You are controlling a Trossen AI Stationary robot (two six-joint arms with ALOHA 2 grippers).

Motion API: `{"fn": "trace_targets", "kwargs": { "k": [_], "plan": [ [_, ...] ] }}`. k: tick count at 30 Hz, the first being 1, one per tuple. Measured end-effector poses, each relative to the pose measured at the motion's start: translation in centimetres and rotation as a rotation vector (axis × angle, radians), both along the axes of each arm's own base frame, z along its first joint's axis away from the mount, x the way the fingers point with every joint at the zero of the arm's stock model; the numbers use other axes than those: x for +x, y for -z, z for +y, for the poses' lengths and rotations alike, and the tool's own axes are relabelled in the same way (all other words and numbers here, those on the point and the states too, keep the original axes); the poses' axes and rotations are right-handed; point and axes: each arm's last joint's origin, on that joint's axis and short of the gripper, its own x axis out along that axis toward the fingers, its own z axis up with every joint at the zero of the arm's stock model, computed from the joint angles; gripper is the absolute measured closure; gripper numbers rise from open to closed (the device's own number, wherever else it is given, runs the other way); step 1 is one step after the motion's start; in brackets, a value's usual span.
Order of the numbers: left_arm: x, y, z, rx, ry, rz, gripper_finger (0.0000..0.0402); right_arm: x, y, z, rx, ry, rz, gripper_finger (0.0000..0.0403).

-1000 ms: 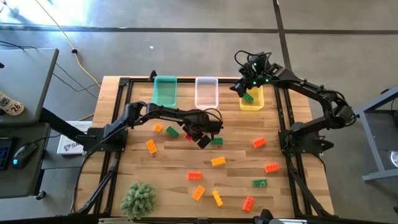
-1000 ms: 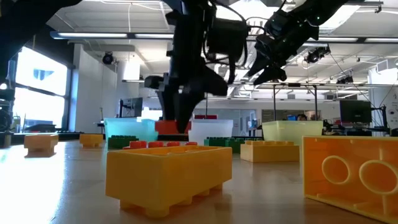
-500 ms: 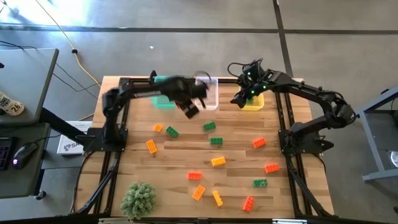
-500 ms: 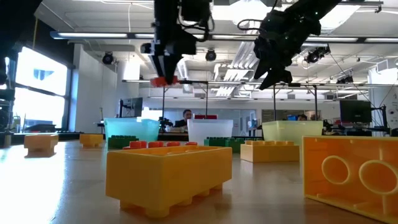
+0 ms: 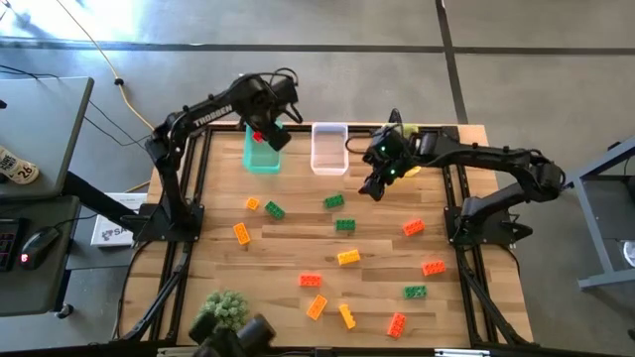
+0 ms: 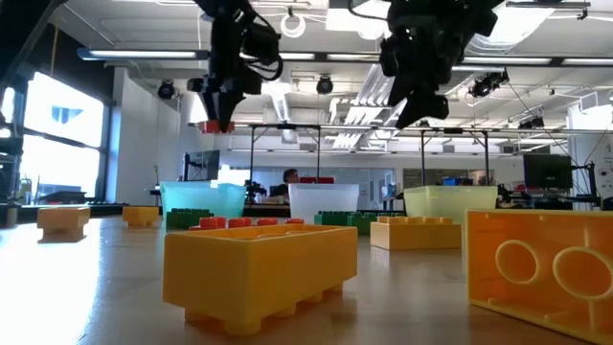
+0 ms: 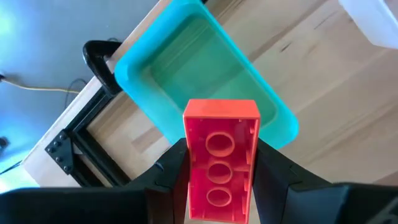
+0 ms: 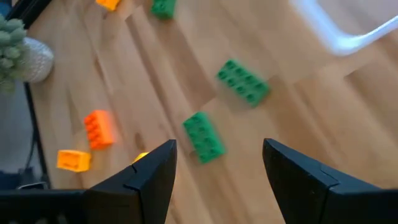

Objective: Sort & place blocks by color
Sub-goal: Put the orange game piece into the blue bin

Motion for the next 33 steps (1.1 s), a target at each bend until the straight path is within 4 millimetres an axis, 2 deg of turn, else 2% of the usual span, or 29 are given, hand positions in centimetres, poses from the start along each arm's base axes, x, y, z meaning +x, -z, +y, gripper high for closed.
{"fn": "trace_targets", "kwargs": {
  "k": [8, 15, 20, 23, 33],
  "plan": [
    [-2.3, 0.0, 2.1, -0.04, -0.04, -0.032, 0.0296, 0.9, 0.0, 3.5, 0.009, -0.041, 0.024, 0.0176],
    [-2.3, 0.2, 2.0, -0.064, -0.04, -0.039, 0.0296, 1.1, 0.1, 5.3, -0.014, -0.021, 0.044, 0.0176],
    [-2.2, 4.0, 1.0, -0.15, -0.013, 0.043, 0.0295, 1.2, 0.1, 5.8, -0.017, 0.0, 0.051, 0.0176],
    [-1.7, 6.1, 0.7, -0.138, -0.006, 0.028, 0.0288, 1.2, 0.1, 6.0, -0.03, 0.0, 0.052, 0.0176],
    [-1.9, 9.0, 0.6, -0.134, -0.027, 0.02, 0.0282, 1.2, 0.1, 6.1, -0.023, 0.015, 0.054, 0.0176]
  ]
}}
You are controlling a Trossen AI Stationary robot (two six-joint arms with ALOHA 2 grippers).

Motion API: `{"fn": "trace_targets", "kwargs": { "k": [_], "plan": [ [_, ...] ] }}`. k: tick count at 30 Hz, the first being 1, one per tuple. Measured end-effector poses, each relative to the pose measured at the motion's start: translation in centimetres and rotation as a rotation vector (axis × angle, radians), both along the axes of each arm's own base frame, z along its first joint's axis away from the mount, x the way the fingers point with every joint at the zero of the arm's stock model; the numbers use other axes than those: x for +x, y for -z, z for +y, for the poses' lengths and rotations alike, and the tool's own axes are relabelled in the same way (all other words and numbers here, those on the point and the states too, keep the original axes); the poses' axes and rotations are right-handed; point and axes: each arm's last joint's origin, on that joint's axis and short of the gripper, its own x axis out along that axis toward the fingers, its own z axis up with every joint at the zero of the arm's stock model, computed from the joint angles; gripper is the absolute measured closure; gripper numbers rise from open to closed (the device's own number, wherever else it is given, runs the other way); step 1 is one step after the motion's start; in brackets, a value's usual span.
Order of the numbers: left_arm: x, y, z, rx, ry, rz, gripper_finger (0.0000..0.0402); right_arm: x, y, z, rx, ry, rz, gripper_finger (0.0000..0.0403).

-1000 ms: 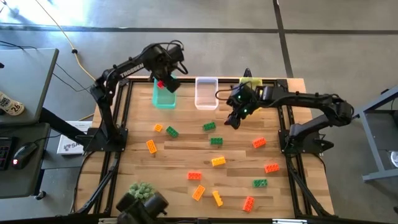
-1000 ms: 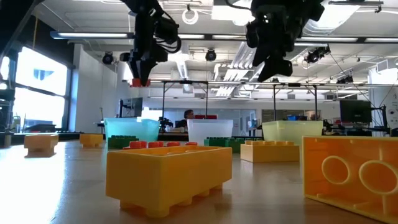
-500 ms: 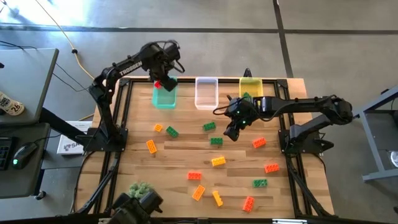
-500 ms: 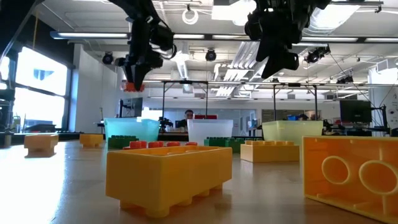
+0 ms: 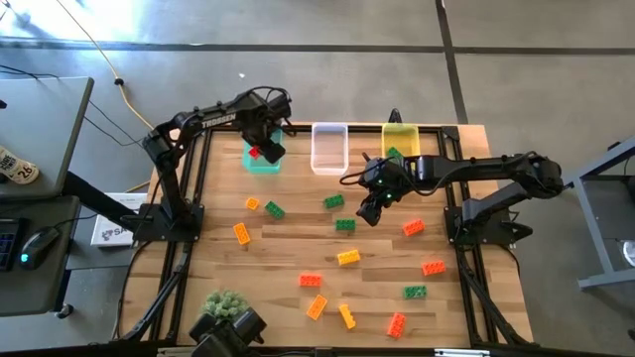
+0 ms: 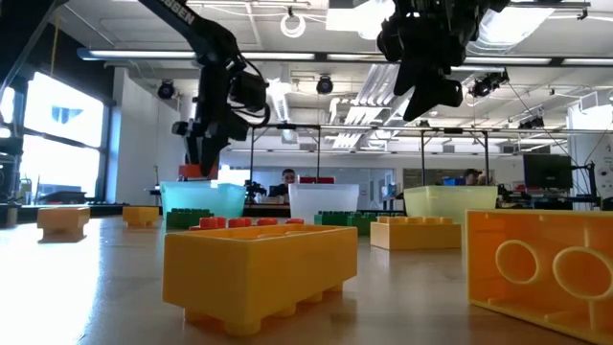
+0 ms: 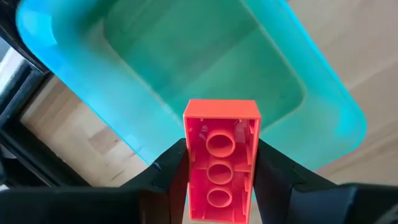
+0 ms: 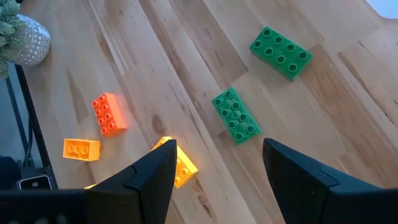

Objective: Sort & place blocks by color
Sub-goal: Put the orange game piece into the blue bin, then put the yellow game piece into the white bin

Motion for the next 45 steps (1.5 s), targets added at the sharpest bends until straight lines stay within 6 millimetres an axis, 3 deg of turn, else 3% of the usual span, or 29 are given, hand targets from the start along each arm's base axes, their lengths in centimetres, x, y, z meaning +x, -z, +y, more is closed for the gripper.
{"fn": "trace_targets", "kwargs": {
  "k": [6, 18, 27, 35, 45],
  "plan": [
    [0.1, 0.3, 0.1, 0.021, 0.003, -0.006, 0.027, 0.0, 0.0, 0.0, 0.006, -0.006, -0.001, 0.0176],
    [0.3, 0.3, 0.0, 0.041, 0.018, 0.013, 0.0185, 0.0, 0.0, 0.2, 0.046, -0.027, -0.003, 0.0176],
    [1.0, 0.1, -0.8, -0.018, 0.077, -0.057, 0.0182, 0.0, 0.0, 1.0, 0.026, -0.041, 0.0, 0.0176],
    [0.9, -3.3, -2.9, 0.047, 0.12, -0.136, 0.0179, 0.1, 0.0, 1.6, -0.004, -0.063, 0.001, 0.0176],
    [0.7, -9.7, -9.3, 0.167, 0.139, -0.316, 0.0179, 0.1, 0.0, 2.0, -0.014, -0.13, -0.008, 0.0176]
  ]
}}
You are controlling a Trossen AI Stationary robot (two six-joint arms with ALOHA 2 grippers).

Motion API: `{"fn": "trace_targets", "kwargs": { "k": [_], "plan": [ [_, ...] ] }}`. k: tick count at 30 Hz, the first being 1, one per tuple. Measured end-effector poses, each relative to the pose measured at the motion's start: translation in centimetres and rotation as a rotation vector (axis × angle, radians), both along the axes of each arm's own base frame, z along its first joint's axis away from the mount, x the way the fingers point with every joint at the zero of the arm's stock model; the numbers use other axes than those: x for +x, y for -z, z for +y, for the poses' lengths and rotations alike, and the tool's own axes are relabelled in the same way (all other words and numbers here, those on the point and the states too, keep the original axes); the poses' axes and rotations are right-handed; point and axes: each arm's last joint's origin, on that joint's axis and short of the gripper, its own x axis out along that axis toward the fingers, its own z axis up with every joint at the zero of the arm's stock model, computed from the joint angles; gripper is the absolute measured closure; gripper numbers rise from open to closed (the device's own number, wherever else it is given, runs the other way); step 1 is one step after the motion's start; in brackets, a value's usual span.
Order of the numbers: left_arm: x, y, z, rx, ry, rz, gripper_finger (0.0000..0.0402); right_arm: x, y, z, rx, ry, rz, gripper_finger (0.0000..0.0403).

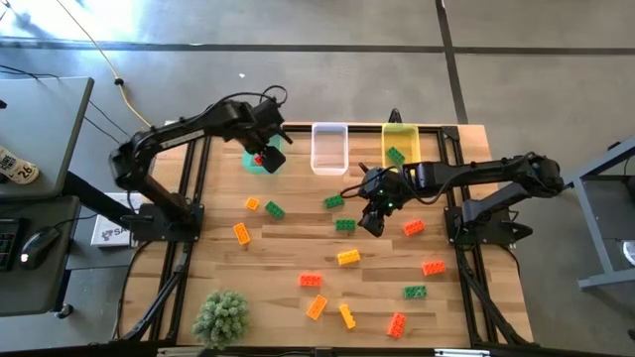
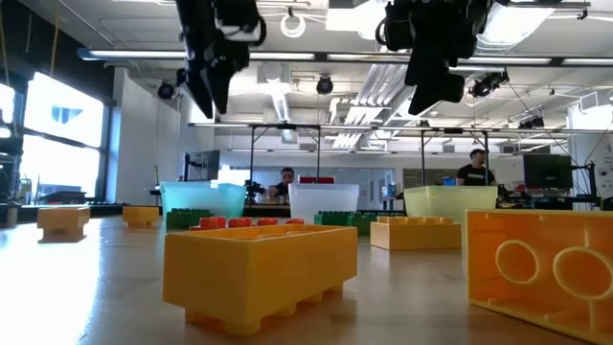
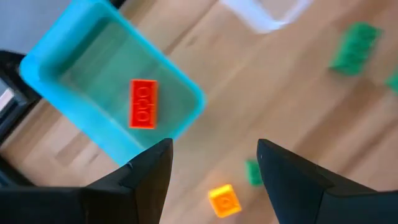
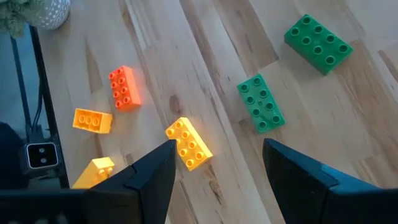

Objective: Sort & place blocks by color
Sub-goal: Put the yellow game piece into the white bin

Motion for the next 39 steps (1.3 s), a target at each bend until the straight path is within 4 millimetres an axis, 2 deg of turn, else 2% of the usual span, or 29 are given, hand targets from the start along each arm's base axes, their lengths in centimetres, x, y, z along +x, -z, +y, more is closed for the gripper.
{"fn": "trace_targets", "kwargs": {
  "k": [4, 7, 14, 20, 24, 30, 39],
  "plan": [
    [0.3, -1.2, -3.1, 0.016, 0.049, -0.05, 0.0179, 0.0, 0.0, 0.2, -0.003, -0.032, -0.005, 0.0176],
    [0.6, -1.3, -5.1, 0.03, 0.07, -0.057, 0.0179, 0.0, 0.0, 0.7, -0.029, -0.099, -0.015, 0.0176],
    [0.3, 1.2, -8.8, 0.031, 0.021, -0.015, 0.0179, -0.2, 0.0, 2.7, -0.084, -0.259, -0.038, 0.0176],
    [0.2, 3.0, -11.5, 0.033, 0.016, -0.065, 0.0179, -0.2, 0.3, 4.3, -0.164, -0.402, -0.055, 0.0176],
    [0.5, 3.9, -12.9, 0.049, 0.036, -0.08, 0.0179, 0.3, 1.2, 5.1, -0.215, -0.497, -0.048, 0.0176],
    [0.8, 3.8, -14.4, 0.133, 0.082, -0.087, 0.0179, 1.8, 3.6, 5.7, -0.269, -0.605, -0.002, 0.0176],
    [0.8, 3.8, -14.5, 0.175, 0.052, -0.094, 0.0179, 4.4, 7.5, 6.3, -0.28, -0.716, -0.005, 0.0176]
  ]
}}
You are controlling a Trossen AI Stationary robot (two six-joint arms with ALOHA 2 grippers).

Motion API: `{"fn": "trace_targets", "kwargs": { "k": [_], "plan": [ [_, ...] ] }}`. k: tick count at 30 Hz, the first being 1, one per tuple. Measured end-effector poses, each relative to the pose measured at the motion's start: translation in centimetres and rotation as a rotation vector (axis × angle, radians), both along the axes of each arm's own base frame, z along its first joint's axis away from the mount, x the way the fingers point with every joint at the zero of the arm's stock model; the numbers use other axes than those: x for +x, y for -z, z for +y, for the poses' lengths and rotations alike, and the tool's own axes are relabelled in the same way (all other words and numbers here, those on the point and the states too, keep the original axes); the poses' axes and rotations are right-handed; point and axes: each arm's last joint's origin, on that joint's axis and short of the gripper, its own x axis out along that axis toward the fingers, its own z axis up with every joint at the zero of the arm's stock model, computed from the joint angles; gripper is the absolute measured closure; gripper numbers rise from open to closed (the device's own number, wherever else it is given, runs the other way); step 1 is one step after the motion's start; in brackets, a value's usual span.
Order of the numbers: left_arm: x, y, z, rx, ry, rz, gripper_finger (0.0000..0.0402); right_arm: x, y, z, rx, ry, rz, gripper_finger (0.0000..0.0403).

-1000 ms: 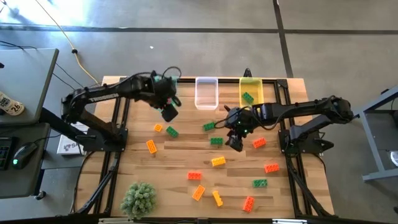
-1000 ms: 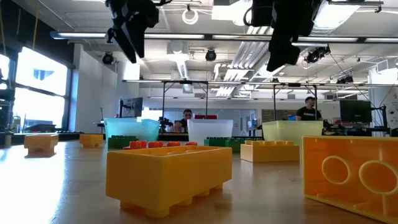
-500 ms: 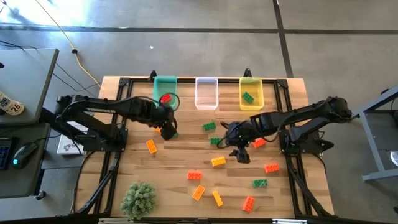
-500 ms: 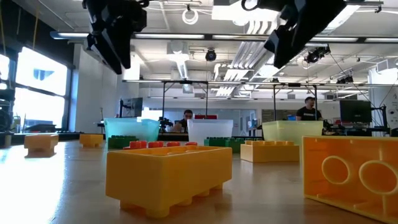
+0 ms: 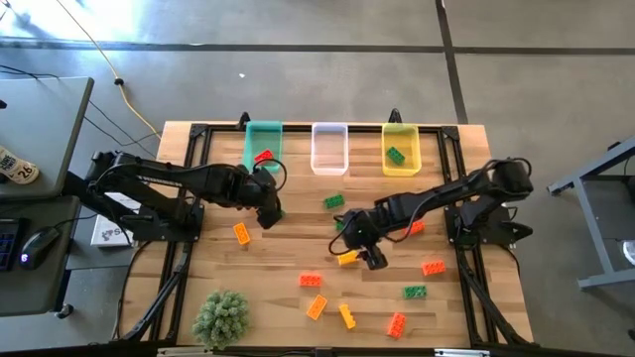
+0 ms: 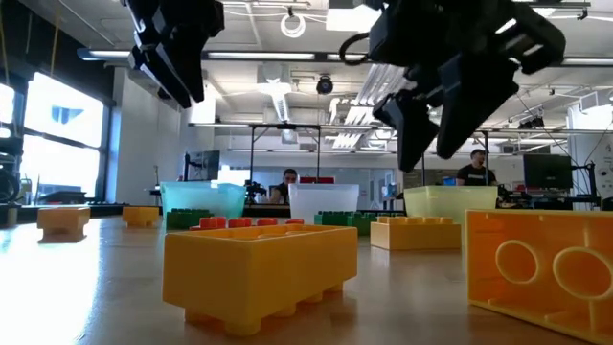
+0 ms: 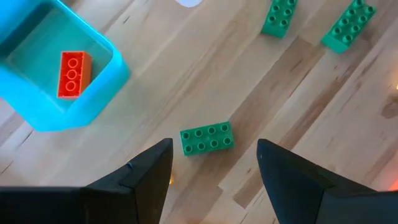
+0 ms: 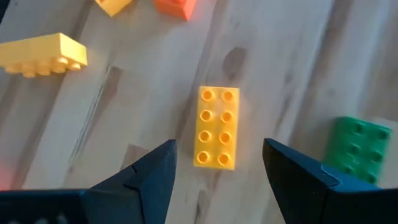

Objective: Sort & place blocks by color
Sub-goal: Put the yellow game piece into the white bin

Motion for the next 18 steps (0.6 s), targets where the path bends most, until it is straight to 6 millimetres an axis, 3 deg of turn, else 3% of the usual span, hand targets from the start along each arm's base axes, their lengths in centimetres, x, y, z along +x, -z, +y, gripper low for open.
{"fn": "trace_targets", "kwargs": {
  "k": [8, 18],
  "plan": [
    [0.0, 0.0, 0.0, -0.004, 0.002, 0.0, 0.0179, 1.4, 3.2, 0.6, 0.027, -0.025, 0.045, 0.0176],
    [0.0, 0.0, 0.0, -0.009, -0.003, -0.001, 0.0179, 1.8, 6.0, 1.8, -0.061, 0.026, 0.109, 0.0176]
  ]
}}
